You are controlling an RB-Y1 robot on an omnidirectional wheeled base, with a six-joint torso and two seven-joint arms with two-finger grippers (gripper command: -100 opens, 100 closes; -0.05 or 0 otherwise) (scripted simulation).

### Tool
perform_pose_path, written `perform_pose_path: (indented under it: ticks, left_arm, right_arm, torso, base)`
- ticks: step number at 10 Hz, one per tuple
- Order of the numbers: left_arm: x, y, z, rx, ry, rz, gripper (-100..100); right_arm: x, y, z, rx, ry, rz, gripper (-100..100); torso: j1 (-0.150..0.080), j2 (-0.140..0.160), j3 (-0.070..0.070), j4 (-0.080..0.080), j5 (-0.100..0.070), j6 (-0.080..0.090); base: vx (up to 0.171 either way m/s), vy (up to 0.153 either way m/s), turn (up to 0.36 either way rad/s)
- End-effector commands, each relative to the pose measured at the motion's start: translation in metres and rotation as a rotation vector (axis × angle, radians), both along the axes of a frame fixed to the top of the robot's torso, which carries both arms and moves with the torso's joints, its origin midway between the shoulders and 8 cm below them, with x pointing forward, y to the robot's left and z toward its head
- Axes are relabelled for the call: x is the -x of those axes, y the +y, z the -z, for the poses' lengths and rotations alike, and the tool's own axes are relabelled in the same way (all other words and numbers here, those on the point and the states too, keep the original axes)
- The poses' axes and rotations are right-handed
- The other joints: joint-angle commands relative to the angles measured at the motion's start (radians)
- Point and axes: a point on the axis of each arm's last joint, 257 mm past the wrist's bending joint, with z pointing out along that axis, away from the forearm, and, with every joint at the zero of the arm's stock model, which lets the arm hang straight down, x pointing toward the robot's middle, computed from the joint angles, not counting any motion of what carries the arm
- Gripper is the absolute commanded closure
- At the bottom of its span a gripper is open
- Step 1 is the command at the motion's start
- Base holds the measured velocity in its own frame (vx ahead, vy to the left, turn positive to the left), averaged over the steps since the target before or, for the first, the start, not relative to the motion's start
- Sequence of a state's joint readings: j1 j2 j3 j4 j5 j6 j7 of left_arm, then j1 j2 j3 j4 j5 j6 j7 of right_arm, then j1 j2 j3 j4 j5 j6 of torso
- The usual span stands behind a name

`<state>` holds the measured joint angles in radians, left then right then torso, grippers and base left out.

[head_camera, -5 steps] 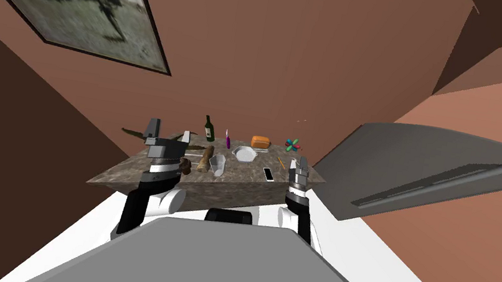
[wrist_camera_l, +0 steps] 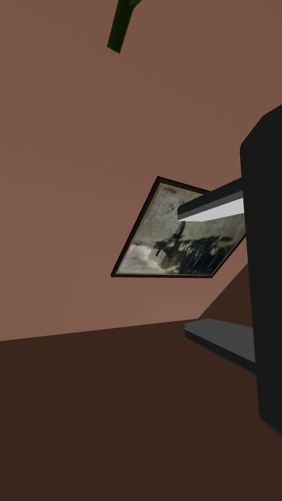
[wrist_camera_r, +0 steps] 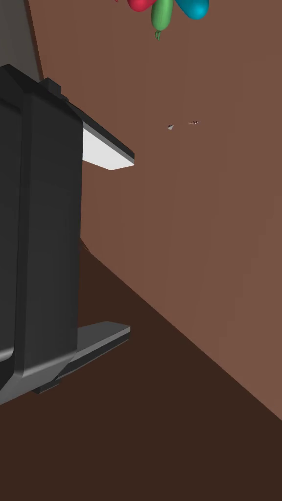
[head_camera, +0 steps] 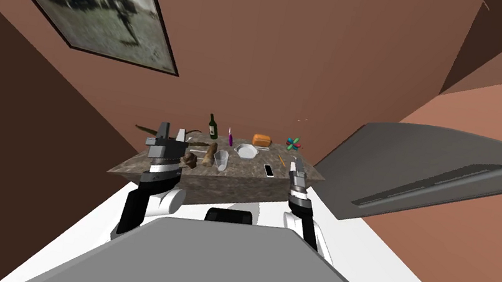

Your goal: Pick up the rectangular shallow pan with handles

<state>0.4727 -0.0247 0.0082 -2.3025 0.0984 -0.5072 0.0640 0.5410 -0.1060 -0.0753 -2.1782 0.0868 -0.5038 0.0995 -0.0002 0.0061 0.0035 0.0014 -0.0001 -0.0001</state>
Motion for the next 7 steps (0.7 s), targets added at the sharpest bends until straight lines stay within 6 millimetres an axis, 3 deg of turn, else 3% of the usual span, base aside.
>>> perform_pose_path:
  ticks: [1, 4, 7]
  left_arm:
    - [0.0, 0.0, 0.0, 0.0, 0.0, 0.0, 0]
    - [0.0, 0.0, 0.0, 0.0, 0.0, 0.0, 0]
    - [0.0, 0.0, 0.0, 0.0, 0.0, 0.0, 0]
  right_arm:
    - [0.001, -0.002, 0.011, 0.075, 0.036, 0.001, -100]
    - [0.001, -0.001, 0.021, 0.166, 0.071, -0.019, -100]
    - [0.003, -0.006, 0.045, 0.304, 0.138, -0.028, -100]
  torso:
    - [0.0, 0.0, 0.0, 0.0, 0.0, 0.0]
    - [0.0, 0.0, 0.0, 0.0, 0.0, 0.0]
    - [0.0, -0.002, -0.001, 0.0, 0.0, 0.0]
  base:
    - [-0.097, 0.012, 0.095]
    - [-0.082, 0.005, 0.043]
    - [-0.063, 0.013, 0.074]
